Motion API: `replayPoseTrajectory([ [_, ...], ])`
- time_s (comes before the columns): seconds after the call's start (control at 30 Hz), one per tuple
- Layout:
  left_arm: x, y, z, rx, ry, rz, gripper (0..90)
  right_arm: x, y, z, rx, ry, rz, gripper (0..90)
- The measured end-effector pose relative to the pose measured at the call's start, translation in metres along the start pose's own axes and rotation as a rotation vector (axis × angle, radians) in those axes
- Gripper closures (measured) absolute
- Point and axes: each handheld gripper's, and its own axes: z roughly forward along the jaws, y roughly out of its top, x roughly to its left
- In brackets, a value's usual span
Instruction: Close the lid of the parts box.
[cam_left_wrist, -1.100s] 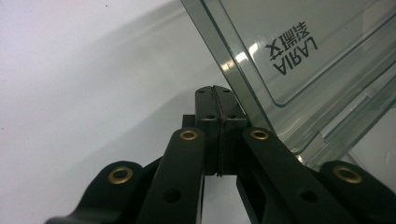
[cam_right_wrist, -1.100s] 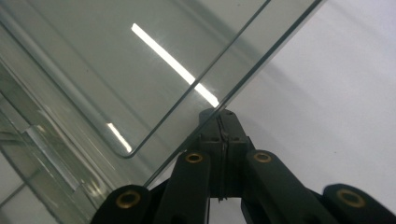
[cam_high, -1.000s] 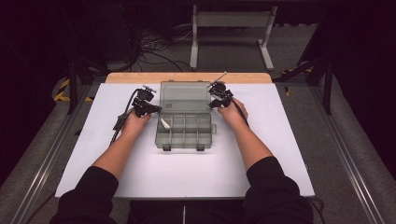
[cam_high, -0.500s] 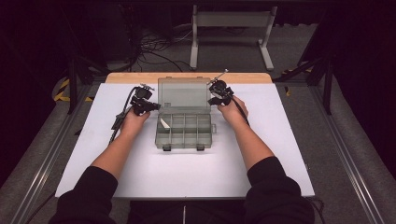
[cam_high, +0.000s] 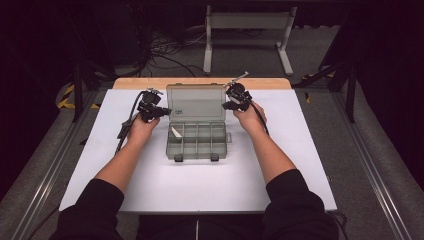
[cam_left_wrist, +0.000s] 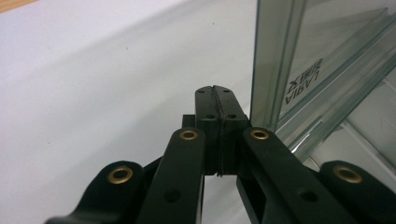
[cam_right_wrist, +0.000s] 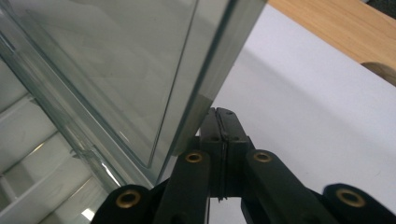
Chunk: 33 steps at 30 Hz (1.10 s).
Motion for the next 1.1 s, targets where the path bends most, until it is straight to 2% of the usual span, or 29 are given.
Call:
replayPoseTrajectory([
  [0.33, -0.002, 0.001, -0.013, -0.034, -0.017, 0.025, 89.6, 0.006, 0.002, -0.016, -0.035, 0.007, -0.025, 90.0],
  [0.37, -0.003, 0.001, -0.014, -0.037, -0.02, 0.018, 89.7, 0.006, 0.002, -0.019, -0.038, 0.008, -0.028, 90.0],
  [0.47, -0.003, 0.001, -0.017, -0.041, -0.027, 0.035, 89.6, 0.008, 0.001, -0.025, -0.056, 0.017, -0.033, 90.0],
  [0.67, -0.005, 0.001, -0.024, -0.059, -0.04, 0.02, 89.6, 0.011, 0.0, -0.034, -0.074, 0.023, -0.05, 90.0],
  [0.7, -0.005, 0.001, -0.026, -0.06, -0.038, 0.032, 89.5, 0.012, 0.0, -0.036, -0.078, 0.026, -0.051, 90.0],
  [0.73, -0.007, 0.001, -0.027, -0.067, -0.043, 0.021, 89.6, 0.013, 0.0, -0.038, -0.081, 0.029, -0.052, 90.0],
  [0.77, -0.006, 0.002, -0.029, -0.07, -0.041, 0.032, 89.6, 0.014, 0.001, -0.04, -0.082, 0.03, -0.053, 90.0],
  [0.83, -0.008, 0.002, -0.031, -0.072, -0.05, 0.023, 89.6, 0.016, 0.0, -0.044, -0.093, 0.035, -0.057, 90.0],
  [0.87, -0.008, 0.002, -0.032, -0.072, -0.046, 0.035, 89.6, 0.016, 0.0, -0.046, -0.097, 0.035, -0.063, 90.0],
  [1.1, -0.016, 0.004, -0.039, -0.082, -0.066, 0.04, 89.3, 0.02, -0.002, -0.06, -0.126, 0.045, -0.074, 90.0],
])
